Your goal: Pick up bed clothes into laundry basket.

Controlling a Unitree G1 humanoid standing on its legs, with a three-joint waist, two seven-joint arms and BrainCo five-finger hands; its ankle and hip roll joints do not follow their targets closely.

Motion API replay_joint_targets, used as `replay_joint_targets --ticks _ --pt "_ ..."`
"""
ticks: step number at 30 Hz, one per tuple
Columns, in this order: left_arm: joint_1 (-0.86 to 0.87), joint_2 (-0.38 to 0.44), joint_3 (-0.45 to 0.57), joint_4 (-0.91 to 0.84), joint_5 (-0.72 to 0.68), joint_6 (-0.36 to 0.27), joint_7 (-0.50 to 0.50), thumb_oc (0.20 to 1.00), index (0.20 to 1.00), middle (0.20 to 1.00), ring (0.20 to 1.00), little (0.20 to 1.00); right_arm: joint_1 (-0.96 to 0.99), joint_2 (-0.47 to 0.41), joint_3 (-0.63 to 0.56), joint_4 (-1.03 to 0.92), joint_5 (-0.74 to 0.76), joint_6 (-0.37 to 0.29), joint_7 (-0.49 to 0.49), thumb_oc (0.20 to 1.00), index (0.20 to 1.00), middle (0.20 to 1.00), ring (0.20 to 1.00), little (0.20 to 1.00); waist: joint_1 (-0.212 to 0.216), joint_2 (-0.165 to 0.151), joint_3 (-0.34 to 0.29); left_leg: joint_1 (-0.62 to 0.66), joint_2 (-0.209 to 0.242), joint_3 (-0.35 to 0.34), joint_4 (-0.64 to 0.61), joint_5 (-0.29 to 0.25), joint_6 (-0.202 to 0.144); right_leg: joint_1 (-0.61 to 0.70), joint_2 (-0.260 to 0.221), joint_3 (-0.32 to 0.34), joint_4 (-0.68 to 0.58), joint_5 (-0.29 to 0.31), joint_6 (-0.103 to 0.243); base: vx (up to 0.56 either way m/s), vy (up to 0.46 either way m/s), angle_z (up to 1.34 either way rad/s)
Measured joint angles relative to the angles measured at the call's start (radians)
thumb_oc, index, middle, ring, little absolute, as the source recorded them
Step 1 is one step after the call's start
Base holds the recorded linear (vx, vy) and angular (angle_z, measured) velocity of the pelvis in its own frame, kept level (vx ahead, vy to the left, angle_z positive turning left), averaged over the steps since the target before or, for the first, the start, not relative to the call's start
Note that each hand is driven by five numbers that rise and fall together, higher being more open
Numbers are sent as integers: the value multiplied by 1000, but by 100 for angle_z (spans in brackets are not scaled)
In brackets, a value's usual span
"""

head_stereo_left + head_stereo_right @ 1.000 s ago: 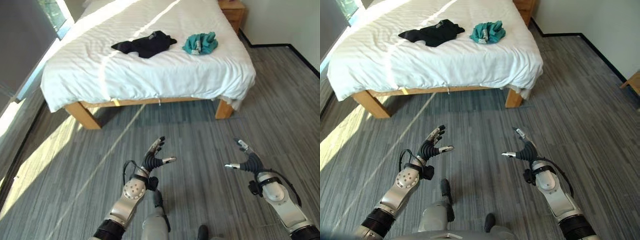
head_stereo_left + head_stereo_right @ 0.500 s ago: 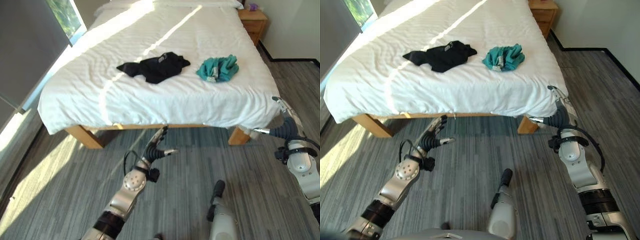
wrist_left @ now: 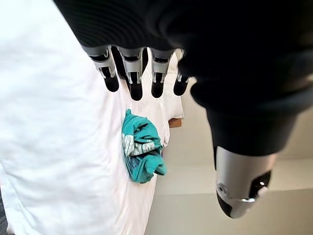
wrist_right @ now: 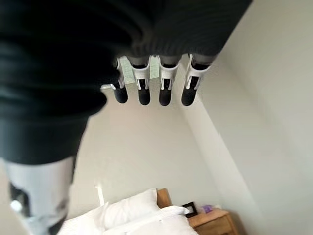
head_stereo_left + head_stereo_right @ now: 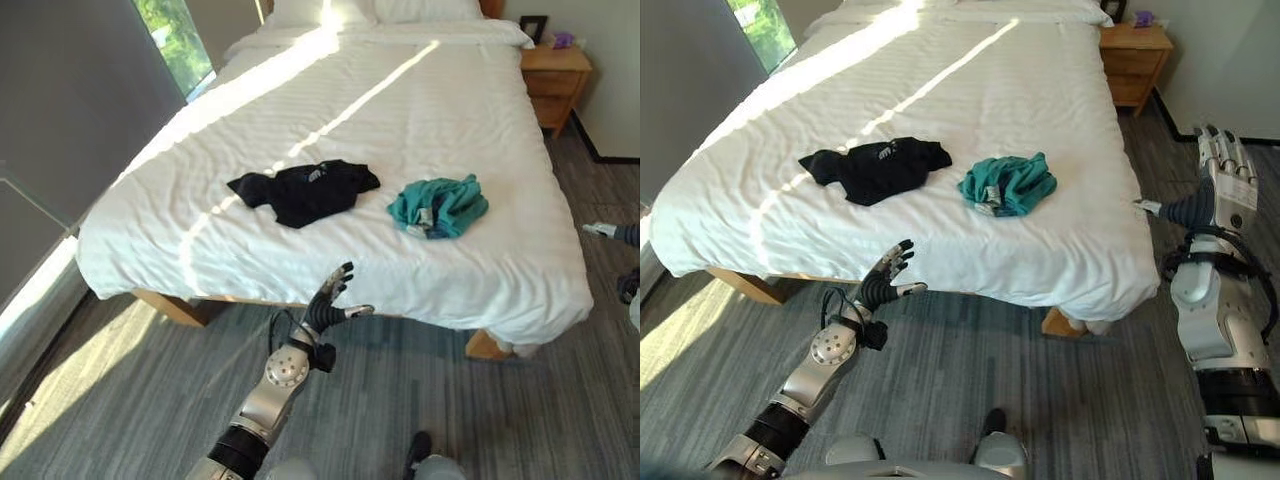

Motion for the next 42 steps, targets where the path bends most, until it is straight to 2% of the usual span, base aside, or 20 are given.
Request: replay_joint_targets --ticks 1,3,4,5,6,7,10,11,16,23,24,25,30,34,36,38,39,40,41,42 --pt "19 5 -4 10 -3 1 -1 1000 1000 1000 1000 1000 -29 -1 41 37 -1 -9 7 1000 1000 1000 1000 1000 25 18 -5 -3 6 -7 -158 17 7 22 21 5 -13 -9 17 300 118 -22" --pt "46 6 -3 16 -40 10 0 1000 1000 1000 1000 1000 -68 -11 122 129 2 -2 24 1000 1000 1000 1000 1000 65 46 -12 8 25 -28 -276 81 25 56 43 1 -10 -16 31 229 81 -22" --pt "56 6 -2 16 -40 11 0 1000 1000 1000 1000 1000 -71 -11 141 151 4 -2 27 1000 1000 1000 1000 1000 71 44 -12 12 21 -27 -288 88 28 68 41 2 -10 -20 38 254 112 -12" --pt "80 5 -4 10 -41 14 0 1000 1000 1000 1000 1000 -65 -10 161 185 12 0 38 1000 1000 1000 1000 1000 73 65 -22 28 9 -26 -293 101 45 99 44 1 -14 -36 68 292 103 2" --pt "109 5 -5 6 -45 19 -2 1000 1000 1000 1000 1000 -65 -10 175 201 11 0 48 1000 1000 1000 1000 1000 82 102 -46 51 -1 -45 -315 155 51 120 53 8 -11 -52 101 247 76 -2" --pt "128 32 3 3 -62 23 -6 1000 1000 1000 1000 1000 -67 28 198 241 12 0 49 1000 1000 1000 1000 1000 93 53 -56 72 -41 -38 -332 155 44 133 14 17 -12 -55 122 217 64 -4" --pt "134 89 24 -14 -73 27 -12 1000 1000 1000 1000 1000 -91 63 250 346 14 1 53 1000 1000 1000 1000 1000 115 -39 -67 81 -123 -24 -380 167 62 120 -60 14 -10 -51 153 76 40 15" --pt "133 98 28 -13 -75 34 -12 1000 1000 1000 1000 1000 -113 70 260 378 21 2 56 1000 1000 1000 1000 1000 127 -48 -67 71 -137 -27 -380 160 74 114 -74 14 -10 -43 147 29 47 16" --pt "141 120 17 -1 -75 30 -20 1000 1000 1000 1000 1000 -282 87 356 591 22 18 50 1000 1000 1000 1000 1000 196 -27 -58 21 -152 -30 -380 154 88 67 -81 9 -9 -35 166 -106 41 8" --pt "94 102 -49 129 -73 23 -30 1000 1000 1000 1000 1000 -487 87 471 884 38 45 46 1000 1000 1000 1000 1000 192 16 2 -154 -142 -68 -382 197 97 -82 -70 -17 -10 -28 174 -94 39 10" --pt "79 97 -46 157 -70 22 -26 1000 1000 1000 1000 1000 -491 87 474 905 53 46 46 341 341 341 341 341 193 16 11 -172 -143 -68 -382 200 100 -98 -71 -17 -10 -24 174 -18 30 6" --pt "64 96 -44 184 -61 19 -15 1000 1000 1000 1000 1000 -491 85 474 916 56 45 47 200 200 200 200 200 191 16 25 -179 -146 -70 -382 203 100 -104 -74 -18 -10 -22 175 8 29 7" --pt "-1 113 64 313 63 22 77 1000 1000 1000 1000 1000 -450 66 454 837 70 36 44 200 200 200 200 200 181 16 43 -186 -162 -67 -382 204 101 -109 -89 -21 -10 -19 179 70 14 5" --pt "-157 271 201 277 230 51 216 1000 1000 1000 1000 1000 -103 64 199 422 113 -25 54 200 200 200 200 200 152 13 45 -143 -171 -73 -382 197 106 -59 -94 -8 -10 -25 179 160 13 11" --pt "-241 317 260 271 271 61 286 1000 1000 1000 1000 1000 17 65 190 289 131 -51 78 200 200 200 200 200 116 10 46 -104 -180 -50 -381 196 107 -38 -105 2 -10 -25 180 57 23 -18" --pt "-382 382 245 270 345 66 340 1000 1000 1000 1000 1000 196 73 185 144 158 -110 130 200 200 200 200 200 70 2 44 -68 -181 -31 -375 188 103 -17 -113 20 -10 -31 188 -1 8 -33" --pt "-440 407 213 273 370 67 355 1000 1000 1000 1000 1000 254 78 189 116 181 -129 168 200 200 200 200 200 67 -8 49 -67 -179 -28 -349 184 99 -17 -119 35 -10 -37 196 17 70 -51" --pt "-530 436 163 274 408 72 367 1000 1000 1000 1000 1000 313 104 195 95 211 -149 219 200 200 200 200 200 68 -27 61 -113 -165 -60 -255 173 84 -26 -119 61 -3 -37 185 153 215 -56" --pt "-598 436 119 276 430 77 371 1000 1000 1000 1000 1000 377 126 232 106 219 -155 270 200 200 200 200 200 37 -50 64 -135 -145 -90 -185 159 63 -28 -126 82 -10 -40 178 346 247 -52" --pt "-658 438 47 281 452 92 380 1000 1000 1000 1000 1000 406 146 261 161 226 -168 301 200 200 200 200 200 32 -49 64 -163 -141 -183 -133 140 35 -19 -111 96 -8 -39 175 329 254 -71"
